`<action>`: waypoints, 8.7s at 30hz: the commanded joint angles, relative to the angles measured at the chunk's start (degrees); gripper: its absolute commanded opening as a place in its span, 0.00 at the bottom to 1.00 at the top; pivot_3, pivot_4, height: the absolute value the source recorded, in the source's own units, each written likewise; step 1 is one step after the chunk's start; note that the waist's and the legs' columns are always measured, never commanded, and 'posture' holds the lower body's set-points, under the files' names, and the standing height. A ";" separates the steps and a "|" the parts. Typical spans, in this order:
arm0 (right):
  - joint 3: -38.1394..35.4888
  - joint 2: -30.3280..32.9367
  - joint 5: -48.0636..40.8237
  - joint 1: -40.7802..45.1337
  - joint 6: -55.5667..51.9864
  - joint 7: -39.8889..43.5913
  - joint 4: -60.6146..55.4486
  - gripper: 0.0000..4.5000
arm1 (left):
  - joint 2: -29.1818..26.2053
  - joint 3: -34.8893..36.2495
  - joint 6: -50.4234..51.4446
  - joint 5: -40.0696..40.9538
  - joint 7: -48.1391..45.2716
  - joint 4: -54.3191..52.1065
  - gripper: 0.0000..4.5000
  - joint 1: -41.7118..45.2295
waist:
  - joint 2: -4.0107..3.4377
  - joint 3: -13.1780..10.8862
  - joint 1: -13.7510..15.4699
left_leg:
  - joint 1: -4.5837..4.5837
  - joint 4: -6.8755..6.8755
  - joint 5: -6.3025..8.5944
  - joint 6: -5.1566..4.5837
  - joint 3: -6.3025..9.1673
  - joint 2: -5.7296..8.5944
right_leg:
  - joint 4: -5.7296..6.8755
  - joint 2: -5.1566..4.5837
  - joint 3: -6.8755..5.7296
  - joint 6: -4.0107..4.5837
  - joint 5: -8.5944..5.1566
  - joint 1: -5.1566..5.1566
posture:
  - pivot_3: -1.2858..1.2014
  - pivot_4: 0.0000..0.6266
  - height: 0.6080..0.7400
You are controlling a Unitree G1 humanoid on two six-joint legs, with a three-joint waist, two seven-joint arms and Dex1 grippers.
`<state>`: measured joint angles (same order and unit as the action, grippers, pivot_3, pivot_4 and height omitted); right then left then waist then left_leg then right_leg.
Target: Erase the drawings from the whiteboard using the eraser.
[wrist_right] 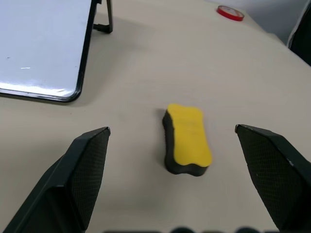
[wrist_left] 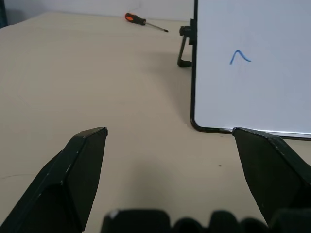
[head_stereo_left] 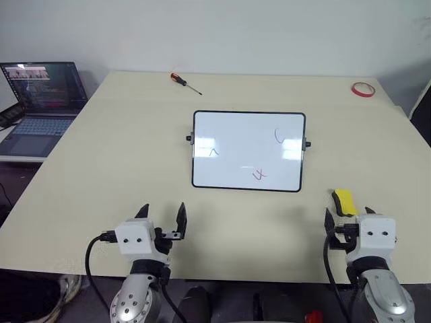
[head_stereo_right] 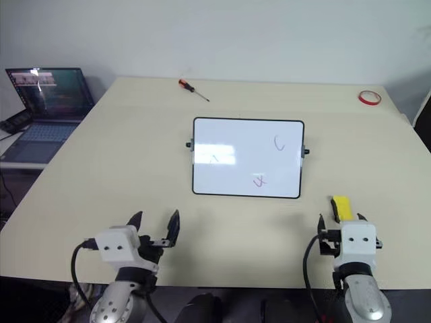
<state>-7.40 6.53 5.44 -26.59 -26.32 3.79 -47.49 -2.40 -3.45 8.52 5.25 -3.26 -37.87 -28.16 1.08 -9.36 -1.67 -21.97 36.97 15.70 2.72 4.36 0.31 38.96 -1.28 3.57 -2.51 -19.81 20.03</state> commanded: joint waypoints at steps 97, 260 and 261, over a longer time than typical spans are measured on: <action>-14.86 6.42 -23.25 24.59 -19.19 2.53 19.31 1.00 | -16.58 -13.30 -5.23 11.63 -63.95 43.40 1.00 56.73 | -0.15 0.07 -0.20 | -0.01 0.03 -0.03 -0.03 -0.03 0.03 | 0.11 0.19 0.02 -0.01 -0.01 0.04 | 0.52 0.24 1.00; 3.42 16.77 -14.24 27.44 8.99 22.75 19.05 0.24 | -15.96 -0.40 -1.44 8.02 -30.08 16.75 1.00 24.10 | -0.15 -0.06 -0.01 | -0.63 0.70 0.02 -0.05 0.28 -0.01 | 0.15 -0.04 -0.23 -0.07 0.05 0.23 | 0.52 0.24 1.00; 3.68 17.14 -14.12 26.57 9.71 23.19 18.80 0.24 | -15.83 -0.43 -1.75 8.01 -29.99 16.74 1.00 23.11 | -0.15 -0.06 -0.01 | -0.62 0.70 0.02 -0.05 0.30 -0.01 | 0.14 -0.04 -0.25 -0.07 0.05 0.20 | 0.52 0.24 1.00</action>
<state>-3.22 23.15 -8.00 0.46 -18.78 26.17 -25.92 -18.19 -4.27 8.13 12.75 -33.63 -18.45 -4.68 0.92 -9.41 -1.68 -22.58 37.66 15.73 2.66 4.67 0.30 39.09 -1.31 3.31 -2.58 -19.76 20.21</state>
